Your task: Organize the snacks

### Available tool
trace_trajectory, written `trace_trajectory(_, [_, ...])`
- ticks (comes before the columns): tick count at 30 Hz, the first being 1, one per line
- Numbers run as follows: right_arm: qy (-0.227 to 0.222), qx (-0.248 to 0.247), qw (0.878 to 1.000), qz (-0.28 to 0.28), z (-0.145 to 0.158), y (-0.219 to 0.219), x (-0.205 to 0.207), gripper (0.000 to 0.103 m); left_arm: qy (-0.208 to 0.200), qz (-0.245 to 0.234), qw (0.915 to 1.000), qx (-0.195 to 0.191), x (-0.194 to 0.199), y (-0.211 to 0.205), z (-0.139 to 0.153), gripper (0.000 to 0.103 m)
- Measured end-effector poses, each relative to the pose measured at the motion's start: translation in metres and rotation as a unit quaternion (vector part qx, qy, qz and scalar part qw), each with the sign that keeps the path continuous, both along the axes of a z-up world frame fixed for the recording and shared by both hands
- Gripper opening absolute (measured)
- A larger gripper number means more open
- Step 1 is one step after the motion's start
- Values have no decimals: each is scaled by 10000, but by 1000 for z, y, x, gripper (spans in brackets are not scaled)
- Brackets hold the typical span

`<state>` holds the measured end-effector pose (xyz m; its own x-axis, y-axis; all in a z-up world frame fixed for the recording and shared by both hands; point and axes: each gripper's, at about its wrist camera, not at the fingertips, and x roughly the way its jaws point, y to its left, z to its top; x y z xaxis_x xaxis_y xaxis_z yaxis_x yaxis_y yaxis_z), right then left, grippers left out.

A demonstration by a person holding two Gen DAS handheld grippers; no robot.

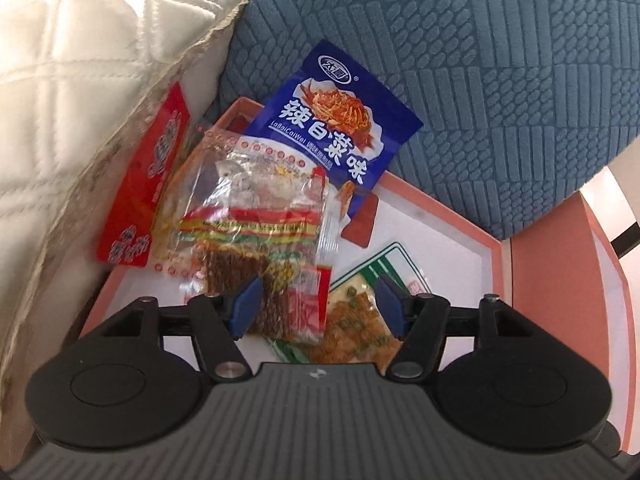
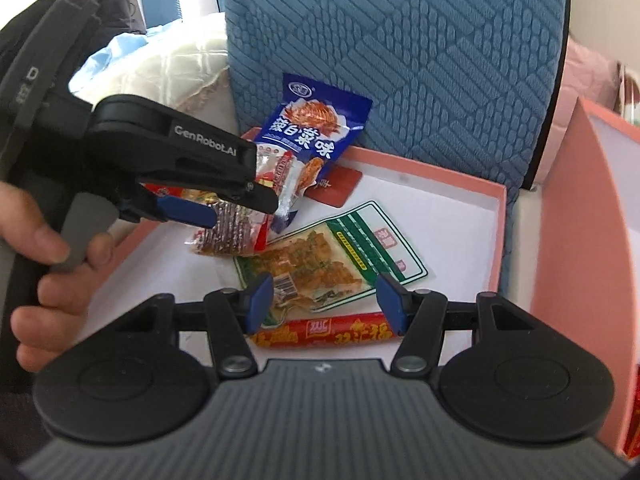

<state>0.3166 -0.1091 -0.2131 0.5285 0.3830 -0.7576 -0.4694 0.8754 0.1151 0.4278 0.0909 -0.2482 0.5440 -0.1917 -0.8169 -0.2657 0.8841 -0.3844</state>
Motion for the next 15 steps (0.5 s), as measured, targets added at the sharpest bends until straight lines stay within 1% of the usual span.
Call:
trace_trajectory(1, [16,-32,10000,3,-2,1,3,60,11,-5,10000,31,3,1,-1,70])
trace_trajectory(2, [29,-44,10000,24,-4,2,6,66,24,-12,10000,70,6,1,-2,70])
trace_trajectory(3, [58,-46,10000,51,-7,4,9,75,46,-22,9999,129,9,1,-2,70])
trace_trajectory(4, [87,-43,9999,69,-9,5,13,78,72,-38,9998,197,12,1,-4,70])
trace_trajectory(7, [169,-94,9995,229,-17,13,24,80,152,-76,9992,357,19,1,-7,73])
trace_trajectory(9, [258,-170,9988,370,-23,19,30,91,163,-81,9993,338,23,3,-9,75])
trace_trajectory(12, [363,-276,9971,604,-30,29,36,91,168,-57,9991,376,28,5,-10,77])
trace_trajectory(15, [348,-409,9963,665,-35,36,41,91,98,-53,9991,420,28,6,-9,78])
